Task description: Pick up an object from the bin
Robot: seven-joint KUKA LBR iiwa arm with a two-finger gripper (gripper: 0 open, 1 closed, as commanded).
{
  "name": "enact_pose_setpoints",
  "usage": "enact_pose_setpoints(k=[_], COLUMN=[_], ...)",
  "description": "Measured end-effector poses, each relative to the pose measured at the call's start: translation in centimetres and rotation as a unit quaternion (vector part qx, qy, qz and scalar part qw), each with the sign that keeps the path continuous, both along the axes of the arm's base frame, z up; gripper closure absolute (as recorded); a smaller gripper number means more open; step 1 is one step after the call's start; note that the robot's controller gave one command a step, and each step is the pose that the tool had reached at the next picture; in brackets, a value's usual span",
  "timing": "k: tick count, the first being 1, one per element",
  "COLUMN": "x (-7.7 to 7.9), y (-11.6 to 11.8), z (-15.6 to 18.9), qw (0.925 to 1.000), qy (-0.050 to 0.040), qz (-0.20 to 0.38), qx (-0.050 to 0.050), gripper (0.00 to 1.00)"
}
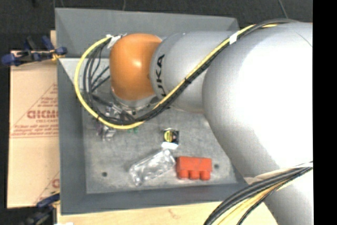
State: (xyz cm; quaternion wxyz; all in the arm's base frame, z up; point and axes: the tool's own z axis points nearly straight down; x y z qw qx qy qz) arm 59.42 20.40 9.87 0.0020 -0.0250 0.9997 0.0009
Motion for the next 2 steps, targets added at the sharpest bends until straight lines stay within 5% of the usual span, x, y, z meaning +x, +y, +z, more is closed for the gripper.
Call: enact_pose_setpoints(k=[1, 2], x=[1.9, 6.0], y=[1.3, 2.7], z=[8.8, 15.1], qw=[0.9999, 0.9999], qy=[-0.0044, -0.0050], qz=[0.011, 0.010], qx=[0.001, 0.001], gripper=[1.00, 1.00])
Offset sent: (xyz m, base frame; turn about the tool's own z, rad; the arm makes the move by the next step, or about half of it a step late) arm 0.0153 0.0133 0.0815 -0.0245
